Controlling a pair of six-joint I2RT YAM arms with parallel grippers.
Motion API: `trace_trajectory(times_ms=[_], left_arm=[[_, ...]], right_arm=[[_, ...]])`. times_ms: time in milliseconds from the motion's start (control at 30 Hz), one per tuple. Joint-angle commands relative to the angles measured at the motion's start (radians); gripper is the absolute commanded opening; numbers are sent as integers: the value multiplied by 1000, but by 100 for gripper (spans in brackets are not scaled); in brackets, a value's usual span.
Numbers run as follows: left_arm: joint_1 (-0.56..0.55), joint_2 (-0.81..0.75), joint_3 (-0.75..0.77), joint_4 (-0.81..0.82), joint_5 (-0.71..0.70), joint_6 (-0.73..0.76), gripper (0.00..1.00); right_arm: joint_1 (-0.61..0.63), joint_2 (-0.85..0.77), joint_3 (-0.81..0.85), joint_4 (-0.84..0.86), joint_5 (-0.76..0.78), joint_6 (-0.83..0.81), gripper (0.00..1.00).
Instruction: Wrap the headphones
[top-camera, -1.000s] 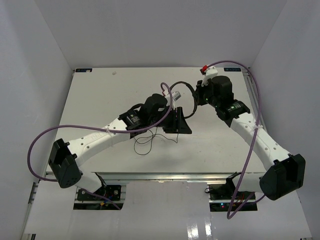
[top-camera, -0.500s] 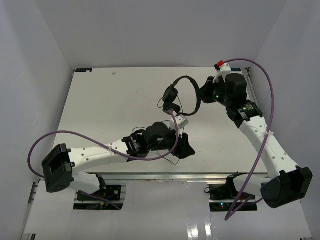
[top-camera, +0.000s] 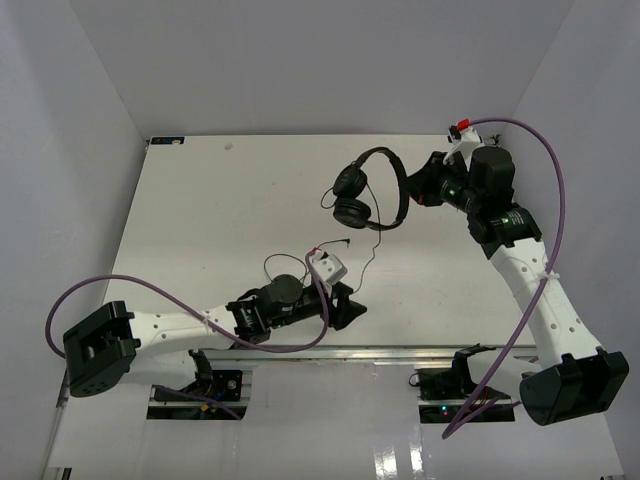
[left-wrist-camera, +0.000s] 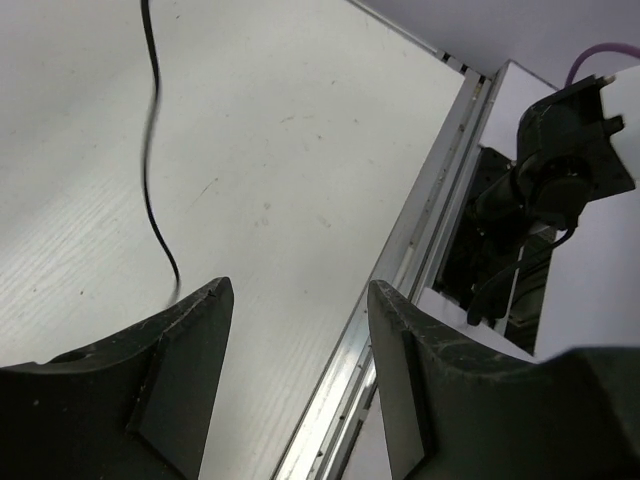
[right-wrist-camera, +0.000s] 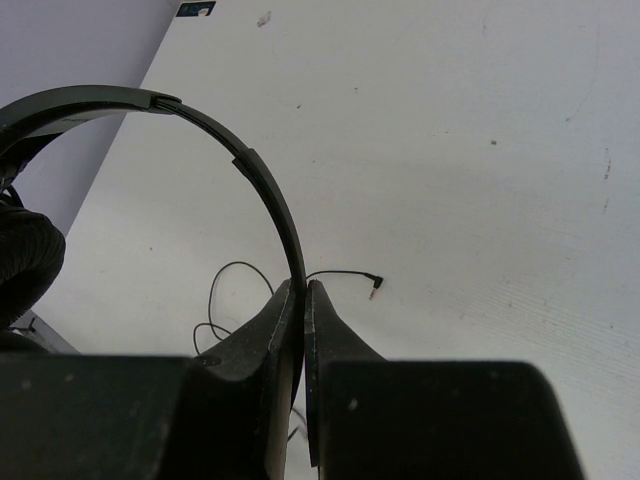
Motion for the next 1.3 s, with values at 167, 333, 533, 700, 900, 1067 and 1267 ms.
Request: trace_trajectory(times_ms=[167,333,533,700,900,1067,1267], left_arm=[[-7,24,-135,302,-81,105,71],[-6,68,-203,444,-119,188,77],[-5,172,-194,453,-200,310,79],[-4,277,-193,579,-104,369,79],[2,388,-140,605,-61,376,78],[40,491,-69,633,-89,363,75],[75,560,-12,635,-57,350,47]], right_arm=[[-50,-72,30,40,-177,23,8],[-59,-99,14,39,-209,-2,8],[-64,-118,13,41,-300,-56,8],[-64,-128,6,45,-351,-71,8],[-64,-144,-8,47,-387,-77,8],[-64,-154,-13,60,-407,-50,8],[-66,-169,-7,57,-426,-47,8]])
